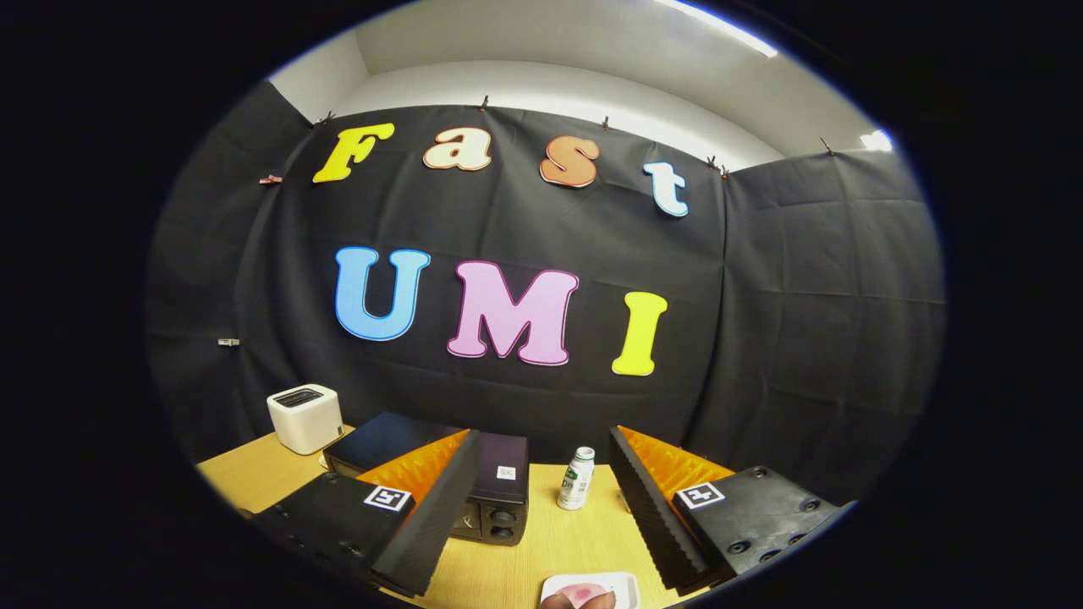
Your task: Open the toaster oven, put the food inside, and close the toaster oven door.
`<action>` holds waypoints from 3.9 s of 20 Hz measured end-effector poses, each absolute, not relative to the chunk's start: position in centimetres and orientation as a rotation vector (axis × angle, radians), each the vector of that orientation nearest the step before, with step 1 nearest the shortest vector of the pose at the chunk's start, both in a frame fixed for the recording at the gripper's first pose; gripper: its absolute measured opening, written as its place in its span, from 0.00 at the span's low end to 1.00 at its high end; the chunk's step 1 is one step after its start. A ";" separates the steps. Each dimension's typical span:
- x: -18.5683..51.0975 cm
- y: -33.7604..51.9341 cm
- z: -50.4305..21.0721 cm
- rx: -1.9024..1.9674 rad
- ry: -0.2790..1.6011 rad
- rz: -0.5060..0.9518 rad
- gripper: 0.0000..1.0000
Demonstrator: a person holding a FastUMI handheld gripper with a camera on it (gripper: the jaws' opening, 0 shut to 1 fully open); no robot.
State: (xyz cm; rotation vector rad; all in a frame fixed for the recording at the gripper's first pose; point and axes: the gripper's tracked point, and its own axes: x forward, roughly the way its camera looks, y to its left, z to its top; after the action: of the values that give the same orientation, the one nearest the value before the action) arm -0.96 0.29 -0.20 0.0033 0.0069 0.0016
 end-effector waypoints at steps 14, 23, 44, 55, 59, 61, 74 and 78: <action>-0.5 4.4 -1.4 0.043 0.033 0.065 0.98; 3.3 15.3 -8.1 0.088 0.182 0.160 0.98; 11.2 21.9 -20.5 0.056 0.457 0.073 0.98; 8.0 21.9 -21.3 0.113 0.467 0.098 0.98; 6.1 22.0 -21.9 0.107 0.473 0.102 0.98; 5.1 21.9 -22.4 0.101 0.484 0.098 0.98; -1.0 22.2 -27.7 0.025 0.624 0.113 0.98; -3.4 22.3 -30.3 -0.039 0.665 0.160 0.98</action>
State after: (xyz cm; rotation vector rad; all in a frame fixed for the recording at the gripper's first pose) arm -3.41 22.28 -30.33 -0.0394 0.6649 0.1605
